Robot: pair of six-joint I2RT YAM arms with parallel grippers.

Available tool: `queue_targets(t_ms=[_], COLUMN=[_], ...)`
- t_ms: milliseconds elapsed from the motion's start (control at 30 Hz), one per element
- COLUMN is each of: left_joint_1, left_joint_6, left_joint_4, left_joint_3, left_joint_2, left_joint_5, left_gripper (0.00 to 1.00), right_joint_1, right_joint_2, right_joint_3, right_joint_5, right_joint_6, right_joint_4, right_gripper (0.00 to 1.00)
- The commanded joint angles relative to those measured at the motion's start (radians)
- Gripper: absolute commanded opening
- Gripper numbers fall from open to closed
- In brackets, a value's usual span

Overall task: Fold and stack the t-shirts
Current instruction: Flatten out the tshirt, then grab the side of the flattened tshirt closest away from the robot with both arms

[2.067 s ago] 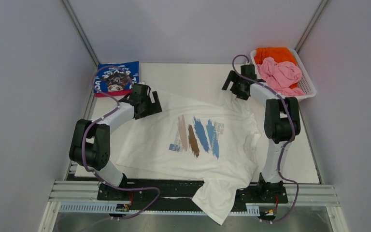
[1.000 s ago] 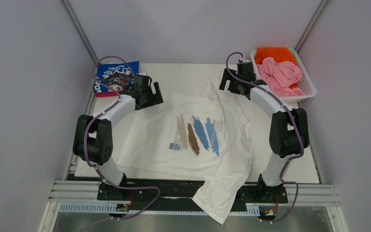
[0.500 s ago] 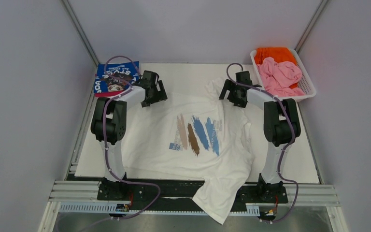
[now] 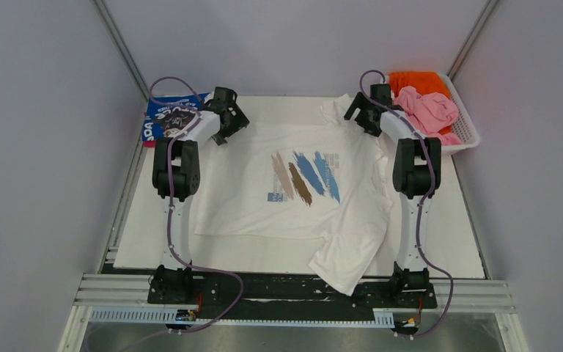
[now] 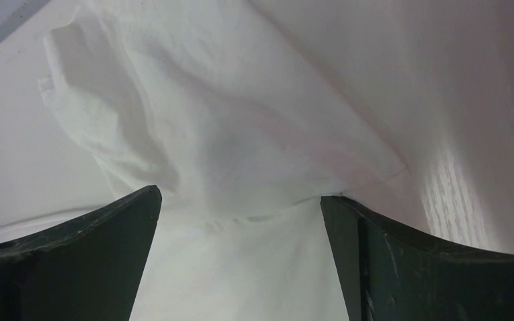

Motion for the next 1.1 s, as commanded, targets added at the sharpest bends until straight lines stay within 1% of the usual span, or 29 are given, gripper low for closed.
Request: queue_targets(t_ms=[0, 100, 167, 267, 300, 333, 367, 400, 433, 467, 500, 533, 567, 600, 633, 667, 700, 733, 767, 800, 833, 900, 967, 1000, 1067], left_joint_1=[0.011, 0.011, 0.010, 0.005, -0.003, -0.008, -0.021, -0.029, -0.046, -0.064, -0.073, -0.090, -0.097, -0.108, -0.110, -0.111, -0.113, -0.113, -0.113, -0.113, -0.112, -0.112, -0.112, -0.111, -0.107], left_joint_6=[-0.053, -0.029, -0.002, 0.068, 0.084, 0.112, 0.124, 0.147, 0.156, 0.171, 0.176, 0.177, 0.173, 0.160, 0.144, 0.138, 0.131, 0.127, 0.113, 0.101, 0.071, 0.013, -0.055, -0.078, -0.145], left_joint_4=[-0.103, -0.136, -0.140, -0.117, -0.116, -0.119, -0.119, -0.106, -0.099, -0.085, -0.080, -0.080, -0.092, -0.099, -0.111, -0.115, -0.125, -0.136, -0.174, -0.198, -0.259, -0.343, -0.398, -0.409, -0.421], left_joint_3=[0.133, 0.214, 0.250, 0.250, 0.242, 0.215, 0.164, 0.133, 0.054, 0.014, -0.078, -0.128, -0.228, -0.277, -0.381, -0.432, -0.536, -0.579, -0.661, -0.694, -0.757, -0.845, -0.933, -0.962, -1.081], left_joint_2=[0.120, 0.149, 0.138, 0.053, 0.029, -0.031, -0.069, -0.144, -0.230, -0.278, -0.365, -0.412, -0.506, -0.551, -0.646, -0.692, -0.782, -0.825, -0.909, -0.945, -1.018, -1.116, -1.203, -1.229, -1.299], left_joint_5=[-0.035, -0.048, -0.036, 0.015, 0.018, 0.017, 0.013, 0.008, 0.003, -0.001, -0.019, -0.035, -0.077, -0.095, -0.119, -0.126, -0.139, -0.147, -0.170, -0.185, -0.207, -0.233, -0.244, -0.246, -0.248], left_gripper=[1.00, 1.00, 1.00, 1.00, 1.00, 1.00, 1.00, 1.00, 1.00, 1.00, 1.00, 1.00, 1.00, 1.00, 1.00, 1.00, 1.00, 1.00, 1.00, 1.00, 1.00, 1.00, 0.99, 0.99, 0.96], right_joint_1=[-0.019, -0.019, -0.018, -0.007, 0.001, 0.008, 0.019, 0.034, 0.046, 0.060, 0.074, 0.088, 0.101, 0.115, 0.131, 0.140, 0.151, 0.159, 0.167, 0.170, 0.173, 0.174, 0.174, 0.173, 0.169], right_joint_2=[0.115, 0.141, 0.128, 0.053, 0.019, -0.040, -0.088, -0.134, -0.185, -0.232, -0.283, -0.330, -0.378, -0.427, -0.474, -0.519, -0.564, -0.605, -0.651, -0.696, -0.748, -0.855, -0.979, -1.023, -1.099], right_joint_3=[0.151, 0.242, 0.273, 0.256, 0.230, 0.197, 0.157, 0.115, 0.066, 0.016, -0.031, -0.078, -0.126, -0.179, -0.231, -0.281, -0.331, -0.380, -0.436, -0.490, -0.547, -0.686, -0.798, -0.848, -0.935], right_joint_5=[0.050, 0.044, -0.019, -0.073, -0.087, -0.096, -0.099, -0.093, -0.087, -0.078, -0.067, -0.056, -0.046, -0.033, -0.020, -0.010, 0.001, 0.009, 0.021, 0.024, 0.026, 0.075, 0.123, 0.145, 0.168], right_joint_6=[-0.028, -0.059, -0.088, -0.133, -0.145, -0.155, -0.164, -0.172, -0.179, -0.186, -0.188, -0.188, -0.185, -0.180, -0.175, -0.168, -0.161, -0.150, -0.136, -0.119, -0.103, -0.062, -0.024, -0.007, 0.026], right_joint_4=[-0.055, -0.056, -0.056, -0.053, -0.052, -0.050, -0.045, -0.035, -0.026, -0.014, -0.003, 0.003, 0.006, 0.011, 0.017, 0.022, 0.024, 0.024, 0.025, 0.027, 0.030, 0.041, 0.052, 0.057, 0.060], right_gripper=[1.00, 1.00, 1.00, 1.00, 1.00, 1.00, 1.00, 1.00, 1.00, 1.00, 1.00, 1.00, 1.00, 1.00, 1.00, 1.00, 1.00, 1.00, 1.00, 1.00, 1.00, 1.00, 1.00, 1.00, 1.00])
